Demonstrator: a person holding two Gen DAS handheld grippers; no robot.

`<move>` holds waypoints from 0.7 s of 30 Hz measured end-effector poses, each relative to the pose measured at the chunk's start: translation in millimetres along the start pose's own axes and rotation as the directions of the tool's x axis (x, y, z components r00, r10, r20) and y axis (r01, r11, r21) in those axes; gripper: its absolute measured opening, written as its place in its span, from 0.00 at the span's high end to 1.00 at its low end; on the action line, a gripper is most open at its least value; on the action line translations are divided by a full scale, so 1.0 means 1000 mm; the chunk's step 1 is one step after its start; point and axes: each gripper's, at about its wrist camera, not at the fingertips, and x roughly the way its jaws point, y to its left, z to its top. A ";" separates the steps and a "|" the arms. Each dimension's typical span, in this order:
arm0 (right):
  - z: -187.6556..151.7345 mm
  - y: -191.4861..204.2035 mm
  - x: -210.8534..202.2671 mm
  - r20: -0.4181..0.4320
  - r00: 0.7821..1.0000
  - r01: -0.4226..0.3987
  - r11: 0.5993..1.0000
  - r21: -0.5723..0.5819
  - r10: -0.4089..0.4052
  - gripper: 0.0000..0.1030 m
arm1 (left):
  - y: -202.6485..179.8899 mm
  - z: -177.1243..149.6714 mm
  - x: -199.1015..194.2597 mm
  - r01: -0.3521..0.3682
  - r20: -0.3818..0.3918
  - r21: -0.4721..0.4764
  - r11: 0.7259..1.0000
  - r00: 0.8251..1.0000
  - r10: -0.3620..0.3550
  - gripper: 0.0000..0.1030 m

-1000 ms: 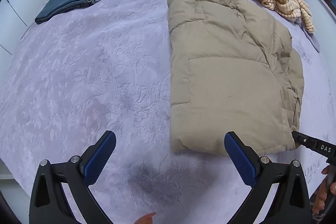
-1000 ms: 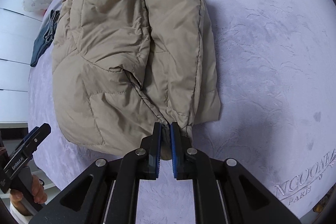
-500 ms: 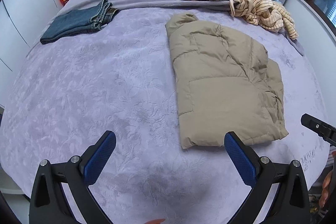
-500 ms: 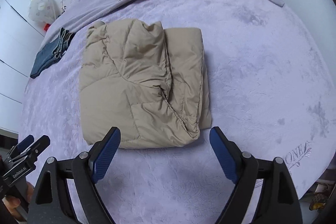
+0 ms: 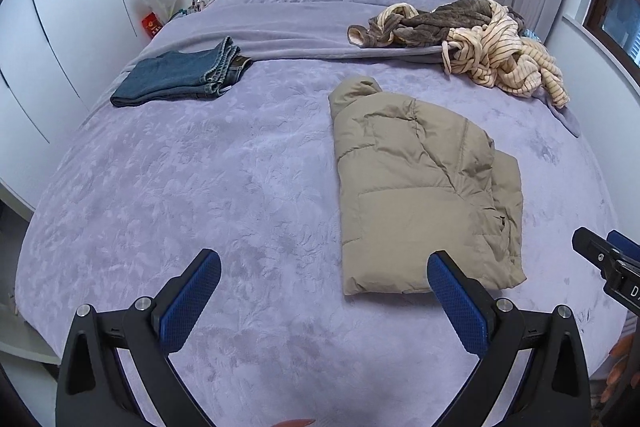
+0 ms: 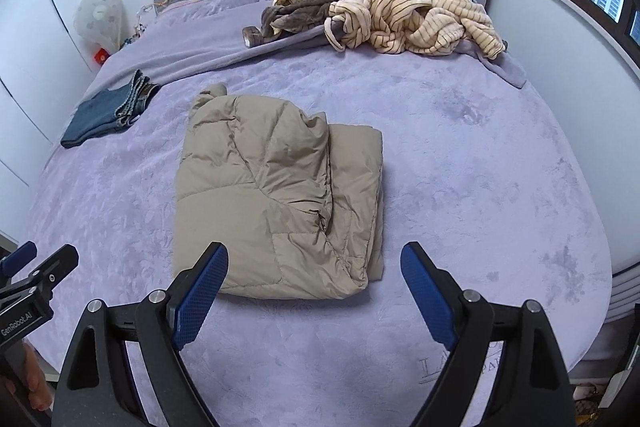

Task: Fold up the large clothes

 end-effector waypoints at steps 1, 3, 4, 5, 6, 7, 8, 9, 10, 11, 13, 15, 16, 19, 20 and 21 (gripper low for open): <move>0.000 -0.002 -0.003 0.003 1.000 -0.005 1.000 0.001 0.005 0.13 | -0.001 -0.001 -0.003 -0.002 0.002 -0.002 1.000 1.000 0.002 0.00; -0.001 -0.005 -0.008 0.008 1.000 -0.011 1.000 0.001 0.011 0.13 | -0.004 -0.004 -0.009 -0.016 0.008 -0.005 1.000 1.000 0.016 0.00; -0.001 -0.006 -0.010 0.012 1.000 -0.015 1.000 -0.002 0.015 0.13 | -0.006 -0.004 -0.010 -0.021 0.010 -0.005 1.000 1.000 0.021 0.00; -0.002 -0.007 -0.011 0.015 1.000 -0.016 1.000 -0.004 0.016 0.13 | -0.007 -0.006 -0.013 -0.026 0.012 -0.007 1.000 1.000 0.026 0.00; -0.002 -0.007 -0.012 0.016 1.000 -0.016 1.000 -0.006 0.016 0.13 | -0.008 -0.007 -0.016 -0.030 0.015 -0.009 1.000 0.999 0.030 0.00; -0.002 -0.008 -0.013 0.015 1.000 -0.019 1.000 -0.009 0.019 0.13 | -0.009 -0.008 -0.018 -0.032 0.018 -0.010 0.999 0.999 0.033 0.00; -0.002 -0.009 -0.014 0.016 1.000 -0.022 1.000 -0.009 0.023 0.13 | -0.009 -0.008 -0.019 -0.036 0.020 -0.009 0.999 0.999 0.036 0.00; -0.002 -0.009 -0.015 0.017 1.000 -0.025 1.000 -0.009 0.025 0.13 | -0.009 -0.009 -0.021 -0.041 0.020 -0.007 0.999 0.999 0.041 0.00; -0.003 -0.010 -0.016 0.018 0.999 -0.027 1.000 -0.009 0.027 0.13 | -0.009 -0.010 -0.021 -0.044 0.019 -0.007 0.999 0.999 0.044 0.00; -0.003 -0.011 -0.017 0.020 0.999 -0.029 1.000 -0.008 0.029 0.13 | -0.009 -0.010 -0.022 -0.047 0.018 -0.007 0.999 0.999 0.047 0.00; -0.004 -0.012 -0.019 0.023 0.999 -0.029 1.000 -0.007 0.030 0.13 | -0.010 -0.011 -0.023 -0.049 0.016 -0.008 0.999 0.999 0.049 0.00; -0.004 -0.013 -0.020 0.025 0.999 -0.028 1.000 -0.003 0.028 0.13 | -0.010 -0.011 -0.023 -0.052 0.017 -0.006 0.999 0.999 0.052 0.00; -0.004 -0.014 -0.021 0.026 0.999 -0.028 1.000 -0.002 0.028 0.13 | -0.010 -0.011 -0.023 -0.053 0.017 -0.005 0.999 0.998 0.053 0.00; -0.004 -0.016 -0.022 0.028 0.999 -0.024 1.000 0.003 0.024 0.13 | -0.010 -0.011 -0.024 -0.051 0.017 -0.002 0.999 0.999 0.051 0.00; -0.004 -0.016 -0.022 0.028 0.999 -0.023 1.000 0.006 0.023 0.13 | -0.011 -0.012 -0.024 -0.050 0.017 0.000 0.999 0.999 0.050 0.00; -0.005 -0.016 -0.023 0.029 0.999 -0.022 1.000 0.007 0.022 0.13 | -0.011 -0.012 -0.024 -0.049 0.017 0.002 0.999 0.999 0.049 0.00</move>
